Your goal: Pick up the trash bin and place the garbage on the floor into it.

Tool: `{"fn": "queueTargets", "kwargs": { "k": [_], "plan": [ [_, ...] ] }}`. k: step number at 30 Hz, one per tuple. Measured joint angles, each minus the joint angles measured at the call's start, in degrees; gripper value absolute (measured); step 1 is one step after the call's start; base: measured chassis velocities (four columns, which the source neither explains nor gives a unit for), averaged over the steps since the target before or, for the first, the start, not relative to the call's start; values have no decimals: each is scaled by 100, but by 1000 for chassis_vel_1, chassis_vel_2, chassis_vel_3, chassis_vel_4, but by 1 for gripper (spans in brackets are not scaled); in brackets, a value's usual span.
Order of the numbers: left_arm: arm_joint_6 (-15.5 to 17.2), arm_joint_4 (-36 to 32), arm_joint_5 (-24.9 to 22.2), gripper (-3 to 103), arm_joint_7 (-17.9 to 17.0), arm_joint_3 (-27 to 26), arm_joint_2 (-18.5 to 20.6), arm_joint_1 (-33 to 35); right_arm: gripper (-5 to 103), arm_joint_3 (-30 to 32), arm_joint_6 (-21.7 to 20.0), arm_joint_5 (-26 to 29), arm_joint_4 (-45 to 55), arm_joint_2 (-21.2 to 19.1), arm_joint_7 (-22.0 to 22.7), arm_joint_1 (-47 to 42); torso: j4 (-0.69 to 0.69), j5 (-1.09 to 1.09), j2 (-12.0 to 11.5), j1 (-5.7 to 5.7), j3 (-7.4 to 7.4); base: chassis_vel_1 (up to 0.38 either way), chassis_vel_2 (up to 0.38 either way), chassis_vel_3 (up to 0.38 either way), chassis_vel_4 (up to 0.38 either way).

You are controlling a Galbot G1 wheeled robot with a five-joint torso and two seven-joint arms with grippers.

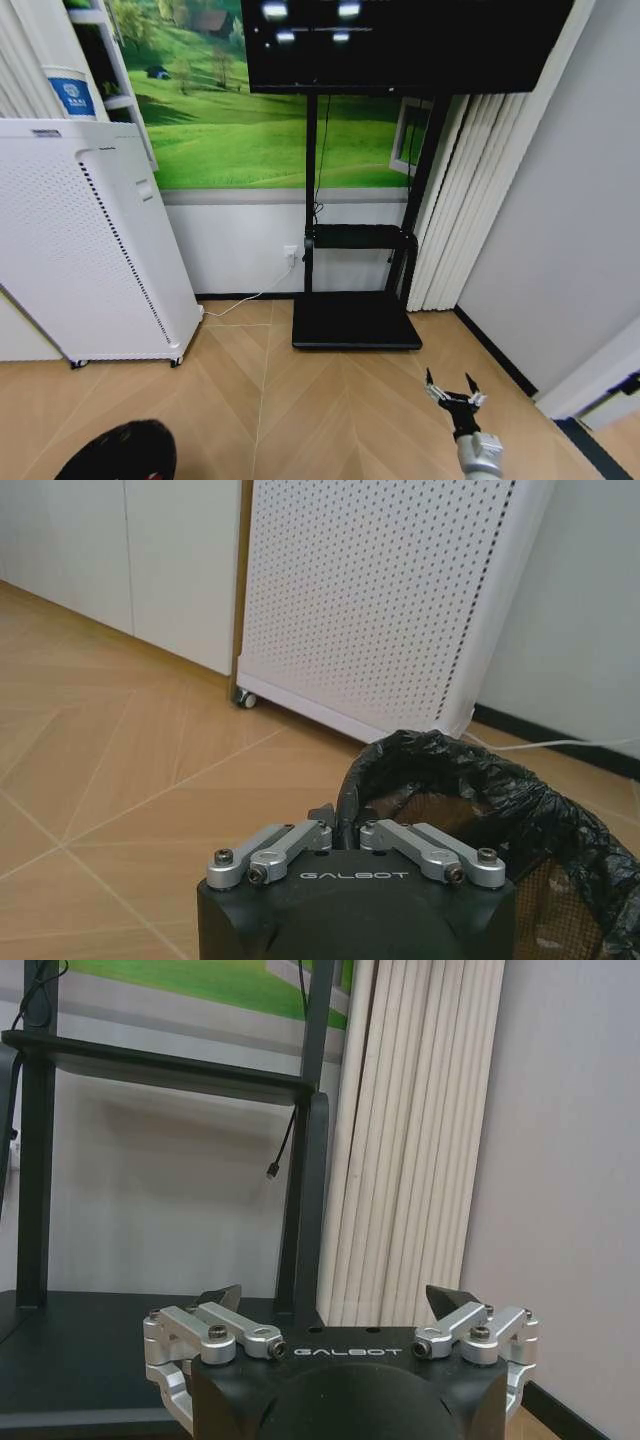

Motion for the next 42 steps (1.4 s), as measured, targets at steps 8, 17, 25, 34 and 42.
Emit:
{"fn": "queueTargets", "kwargs": {
  "k": [8, 17, 25, 34, 42],
  "plan": [
    [-228, 853, 25, 7, 293, -7, 40, -160, 100, -6, 70, 9, -137, 5, 10, 1, -1, 2, 0, 0, 0, 0, 0, 0, 0],
    [-387, 1196, 97, 7, 566, -305, 92, -323, 100, 28, 132, 102, -324, -13, 25, 41, 0, 3, 0, 0, 0, 0, 0, 0, 0],
    [-624, 1804, 499, 7, 947, -371, 188, -721, 100, 21, 213, 137, -456, -3, 35, 21, 0, 2, 0, 0, 0, 0, 0, 0, 0],
    [-695, 1880, 641, 7, 831, -219, 129, -753, 100, 66, 224, 205, -482, -50, 49, 47, 1, 3, 0, 0, 0, 0, 0, 0, 0],
    [-678, 1858, 583, 7, 601, -224, 130, -714, 100, 116, 225, 253, -534, -76, 70, 71, 0, 1, 0, 0, 0, 0, 0, 0, 0]
  ]
}}
